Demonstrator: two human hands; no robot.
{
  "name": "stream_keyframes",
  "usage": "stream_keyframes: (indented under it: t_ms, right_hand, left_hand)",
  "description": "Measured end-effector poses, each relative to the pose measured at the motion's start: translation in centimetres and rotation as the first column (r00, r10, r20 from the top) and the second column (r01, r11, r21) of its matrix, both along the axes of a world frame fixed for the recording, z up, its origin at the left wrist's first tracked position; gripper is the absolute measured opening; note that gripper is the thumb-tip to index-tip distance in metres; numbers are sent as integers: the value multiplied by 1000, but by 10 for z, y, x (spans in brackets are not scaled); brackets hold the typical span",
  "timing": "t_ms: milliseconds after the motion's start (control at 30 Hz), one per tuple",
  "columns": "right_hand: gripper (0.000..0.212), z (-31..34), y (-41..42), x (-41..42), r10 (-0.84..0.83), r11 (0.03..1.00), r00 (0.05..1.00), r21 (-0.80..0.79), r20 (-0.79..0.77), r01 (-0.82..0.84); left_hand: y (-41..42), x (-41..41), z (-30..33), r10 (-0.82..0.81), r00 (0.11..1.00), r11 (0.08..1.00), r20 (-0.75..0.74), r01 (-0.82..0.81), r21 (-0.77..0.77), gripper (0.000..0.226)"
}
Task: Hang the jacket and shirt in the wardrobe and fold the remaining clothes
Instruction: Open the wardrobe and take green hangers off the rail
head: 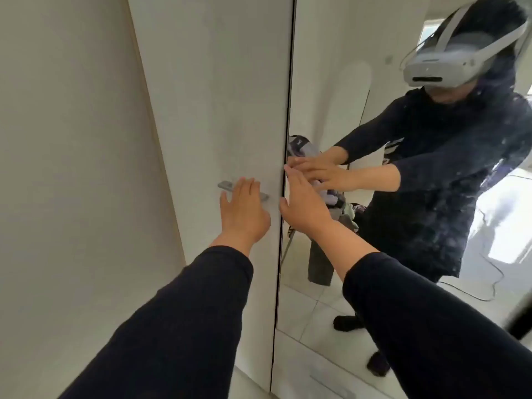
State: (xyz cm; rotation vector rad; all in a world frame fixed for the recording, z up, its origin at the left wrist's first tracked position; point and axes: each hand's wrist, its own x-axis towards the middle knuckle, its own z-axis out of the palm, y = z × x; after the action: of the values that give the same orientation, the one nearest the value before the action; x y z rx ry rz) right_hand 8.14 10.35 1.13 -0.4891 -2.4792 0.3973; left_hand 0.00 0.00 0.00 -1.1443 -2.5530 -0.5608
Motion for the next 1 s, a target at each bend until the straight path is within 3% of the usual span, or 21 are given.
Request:
stream_keyframes:
  t_ms: [233,400,633,833,933,1000]
  right_hand:
    - [69,-3,-3,-30,-54,986,973,-168,-225,16]
    - [68,-3,-4,-30,-46,979,973,-202,-226,-1]
    - [53,-8,-18,-39,96,934,974,-321,-204,-159]
    - [44,-11,-64,-41,289,904,922,-242,-259,-352]
    - [43,-3,-91,-44,407,873,869,-161,-280,-461]
    - [43,1,-110,-49,480,839,832,-132,-277,-528]
  left_hand:
    - [31,-27,-12,74,987,980,144,-45,-195,63]
    - [34,-26,-4,98,995,954,35,-84,-289,58]
    - [-9,-17,-10,136,990,973,41,-125,-194,56]
    - [-69,-7,-3,216,969,967,118,-197,-159,58]
    - [-103,1,3,258,926,966,275,-240,-98,55]
    - [-126,9,13,243,885,963,397,-269,12,40]
